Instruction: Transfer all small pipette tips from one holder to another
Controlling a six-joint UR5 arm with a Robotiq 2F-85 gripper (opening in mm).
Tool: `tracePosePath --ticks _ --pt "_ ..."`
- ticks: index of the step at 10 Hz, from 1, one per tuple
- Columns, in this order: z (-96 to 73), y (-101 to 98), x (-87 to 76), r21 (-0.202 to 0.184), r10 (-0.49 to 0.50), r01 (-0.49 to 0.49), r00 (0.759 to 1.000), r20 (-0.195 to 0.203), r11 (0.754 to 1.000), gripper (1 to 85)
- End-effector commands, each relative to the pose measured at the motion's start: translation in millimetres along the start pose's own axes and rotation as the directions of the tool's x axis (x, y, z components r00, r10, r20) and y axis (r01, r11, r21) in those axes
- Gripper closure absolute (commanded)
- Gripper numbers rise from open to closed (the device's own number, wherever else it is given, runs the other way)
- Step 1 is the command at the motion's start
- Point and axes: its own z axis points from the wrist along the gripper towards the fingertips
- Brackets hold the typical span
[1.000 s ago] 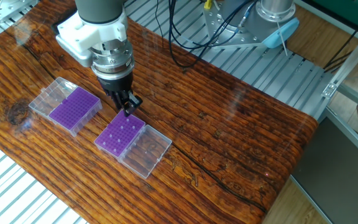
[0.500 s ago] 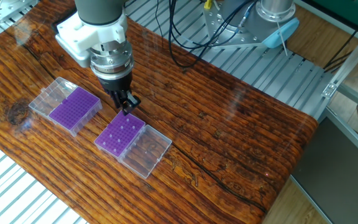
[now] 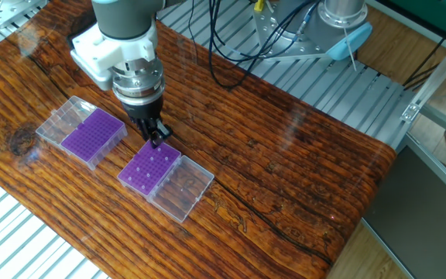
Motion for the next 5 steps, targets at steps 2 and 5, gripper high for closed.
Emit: tracePosePath --ticks 2,5 --pt "11.3 10.4 -3.0 0.003 0.014 -0.014 1.000 0.017 1.000 54.7" --pt "9.7 11.1 0.3 0.011 0.015 -0.015 1.000 0.014 1.000 54.7"
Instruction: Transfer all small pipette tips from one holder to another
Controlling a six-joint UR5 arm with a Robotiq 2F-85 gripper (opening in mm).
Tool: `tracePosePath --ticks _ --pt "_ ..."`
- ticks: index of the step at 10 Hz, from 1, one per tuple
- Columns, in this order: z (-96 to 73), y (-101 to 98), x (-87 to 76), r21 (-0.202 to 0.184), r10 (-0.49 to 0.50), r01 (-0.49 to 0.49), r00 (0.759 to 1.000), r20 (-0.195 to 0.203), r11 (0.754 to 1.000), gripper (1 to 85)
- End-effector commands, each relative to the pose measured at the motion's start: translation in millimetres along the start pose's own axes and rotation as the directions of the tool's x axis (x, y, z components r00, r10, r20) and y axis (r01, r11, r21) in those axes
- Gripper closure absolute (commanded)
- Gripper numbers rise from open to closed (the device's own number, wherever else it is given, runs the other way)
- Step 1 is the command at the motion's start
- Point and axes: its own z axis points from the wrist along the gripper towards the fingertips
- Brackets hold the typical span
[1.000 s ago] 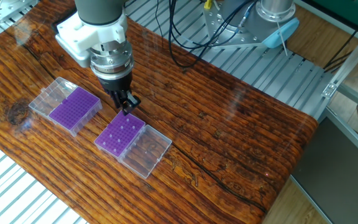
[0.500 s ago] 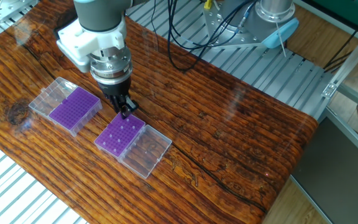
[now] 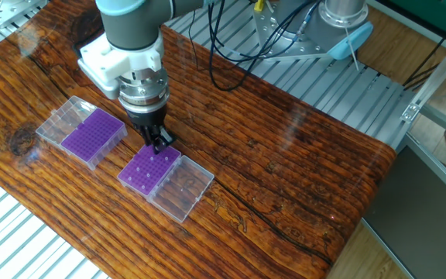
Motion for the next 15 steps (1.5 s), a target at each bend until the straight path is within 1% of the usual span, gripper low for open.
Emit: tracePosePath --ticks 1,6,7,8,14,15 --pt "0.1 3.8 0.9 -0.002 0.001 -0.001 1.000 0.001 1.000 54.7" --pt "-2.2 6.0 5.8 0.001 -0.030 0.030 0.999 -0.017 1.000 55.0" --pt "-1.1 6.5 6.8 -0.007 -0.032 0.032 0.999 -0.016 0.999 55.3" --pt "1.1 8.8 8.2 -0.024 -0.032 0.032 0.999 -0.012 0.999 55.3" --pt "4.7 6.4 9.4 -0.031 -0.033 0.033 0.999 -0.001 0.999 56.3" --pt "6.0 6.6 9.3 -0.038 -0.036 0.036 0.999 0.005 0.999 56.7"
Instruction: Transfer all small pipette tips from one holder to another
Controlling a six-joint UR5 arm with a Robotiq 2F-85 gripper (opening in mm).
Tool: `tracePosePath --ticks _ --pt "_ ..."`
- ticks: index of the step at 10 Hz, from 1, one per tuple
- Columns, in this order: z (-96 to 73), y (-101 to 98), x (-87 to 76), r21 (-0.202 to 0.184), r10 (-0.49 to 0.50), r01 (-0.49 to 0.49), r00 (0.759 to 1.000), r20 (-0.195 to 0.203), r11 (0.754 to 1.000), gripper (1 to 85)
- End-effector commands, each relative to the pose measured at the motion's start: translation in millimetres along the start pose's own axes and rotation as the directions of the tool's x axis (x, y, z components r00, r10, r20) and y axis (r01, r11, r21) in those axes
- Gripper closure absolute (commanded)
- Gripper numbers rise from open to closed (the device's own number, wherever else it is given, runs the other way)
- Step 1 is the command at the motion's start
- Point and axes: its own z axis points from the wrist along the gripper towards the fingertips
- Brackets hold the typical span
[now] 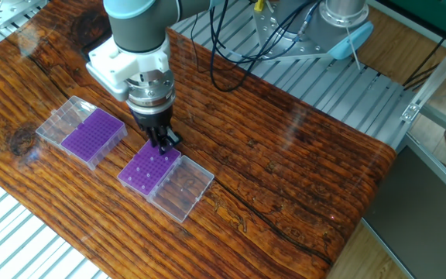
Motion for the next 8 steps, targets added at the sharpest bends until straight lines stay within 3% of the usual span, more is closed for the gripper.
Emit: tracePosePath --ticks 1,8 --pt "2.0 1.2 0.0 -0.024 0.004 -0.004 1.000 0.011 1.000 56.7" --pt "0.4 -0.5 2.9 -0.023 0.007 -0.007 1.000 0.007 1.000 57.7"
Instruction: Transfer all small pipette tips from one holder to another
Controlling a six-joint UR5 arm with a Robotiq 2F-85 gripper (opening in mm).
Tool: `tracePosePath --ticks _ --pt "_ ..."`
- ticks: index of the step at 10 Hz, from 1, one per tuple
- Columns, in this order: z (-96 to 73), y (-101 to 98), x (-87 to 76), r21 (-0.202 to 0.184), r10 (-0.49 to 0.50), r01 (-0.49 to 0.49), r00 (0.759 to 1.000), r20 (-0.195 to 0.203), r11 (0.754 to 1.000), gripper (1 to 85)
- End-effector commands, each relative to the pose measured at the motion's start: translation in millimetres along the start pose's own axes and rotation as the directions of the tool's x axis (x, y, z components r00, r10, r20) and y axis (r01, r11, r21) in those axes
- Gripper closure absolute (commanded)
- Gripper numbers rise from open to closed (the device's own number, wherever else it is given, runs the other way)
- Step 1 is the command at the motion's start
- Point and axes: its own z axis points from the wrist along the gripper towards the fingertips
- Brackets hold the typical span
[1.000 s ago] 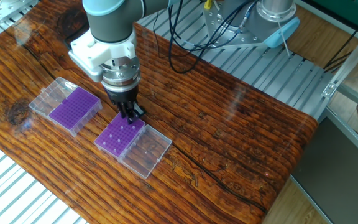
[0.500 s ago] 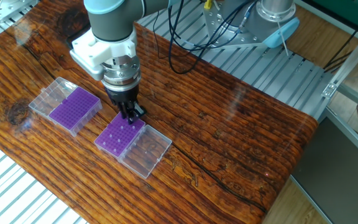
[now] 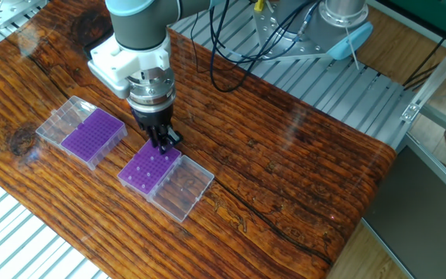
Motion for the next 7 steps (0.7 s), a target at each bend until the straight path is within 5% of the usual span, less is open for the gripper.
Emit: tracePosePath --ticks 1,7 --pt "-1.0 1.6 -0.6 -0.013 0.007 -0.007 1.000 0.002 1.000 58.0" --pt "-0.9 1.3 -4.3 -0.012 0.002 -0.002 1.000 0.000 1.000 58.0"
